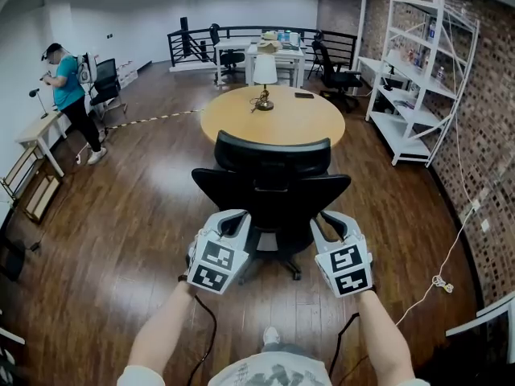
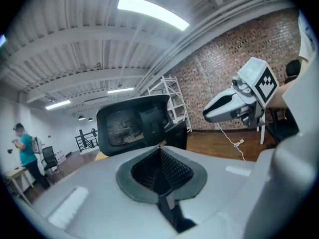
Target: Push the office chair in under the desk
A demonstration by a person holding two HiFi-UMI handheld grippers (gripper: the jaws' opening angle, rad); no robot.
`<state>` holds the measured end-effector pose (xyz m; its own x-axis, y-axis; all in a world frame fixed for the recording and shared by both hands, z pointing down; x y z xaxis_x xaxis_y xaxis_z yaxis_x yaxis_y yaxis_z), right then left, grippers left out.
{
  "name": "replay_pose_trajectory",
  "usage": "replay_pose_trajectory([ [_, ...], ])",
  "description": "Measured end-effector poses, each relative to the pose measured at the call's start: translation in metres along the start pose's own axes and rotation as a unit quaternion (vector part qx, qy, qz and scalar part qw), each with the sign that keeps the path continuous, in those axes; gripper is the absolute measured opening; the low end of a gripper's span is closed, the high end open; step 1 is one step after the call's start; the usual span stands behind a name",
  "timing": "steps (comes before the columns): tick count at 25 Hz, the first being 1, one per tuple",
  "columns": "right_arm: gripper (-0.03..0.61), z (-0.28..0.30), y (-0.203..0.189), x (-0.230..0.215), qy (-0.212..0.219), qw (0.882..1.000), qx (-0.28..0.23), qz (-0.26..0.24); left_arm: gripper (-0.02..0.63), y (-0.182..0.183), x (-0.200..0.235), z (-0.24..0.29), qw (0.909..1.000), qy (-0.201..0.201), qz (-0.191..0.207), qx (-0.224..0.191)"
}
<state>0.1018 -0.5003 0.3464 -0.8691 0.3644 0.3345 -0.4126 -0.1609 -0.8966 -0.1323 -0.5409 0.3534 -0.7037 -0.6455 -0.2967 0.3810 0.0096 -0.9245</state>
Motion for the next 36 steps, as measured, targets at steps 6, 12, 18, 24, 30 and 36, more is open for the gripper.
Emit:
replay_pose_trajectory([
  [6,0.021,-0.037,0.0,0.032,0.008,0.998,-0.036,0.043,0.017,0.005,-0.031,-0.038,0.9974,-0.005,-0.054,-0.048],
  [12,0.0,-0.074,0.006,0.065,0.016,0.995,-0.077,0.068,0.017,0.014,-0.057,-0.077,0.9852,-0.019,-0.138,-0.099],
  [18,0.0,-0.098,0.0,0.088,0.027,0.989,-0.097,0.105,0.017,0.018,-0.089,-0.105,0.9771,-0.024,-0.173,-0.121],
  [24,0.0,-0.112,-0.01,0.103,0.041,0.987,-0.1,0.121,0.017,0.014,-0.108,-0.117,0.9762,-0.032,-0.178,-0.12],
  [30,0.0,-0.12,-0.009,0.109,0.041,0.986,-0.104,0.121,0.017,0.009,-0.111,-0.123,0.9769,-0.028,-0.178,-0.115],
  [36,0.0,-0.125,-0.009,0.113,0.045,0.986,-0.106,0.12,0.017,0.007,-0.116,-0.126,0.9777,-0.029,-0.176,-0.11],
])
Point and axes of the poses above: the fingertips, and each gripper's own axes: z forward along the fingers, x to its left, y out of its top, the point moved 10 cm from there along -z, backward along the fingers, and after that the axes turned 1 degree about z, right-handed, at the moved point
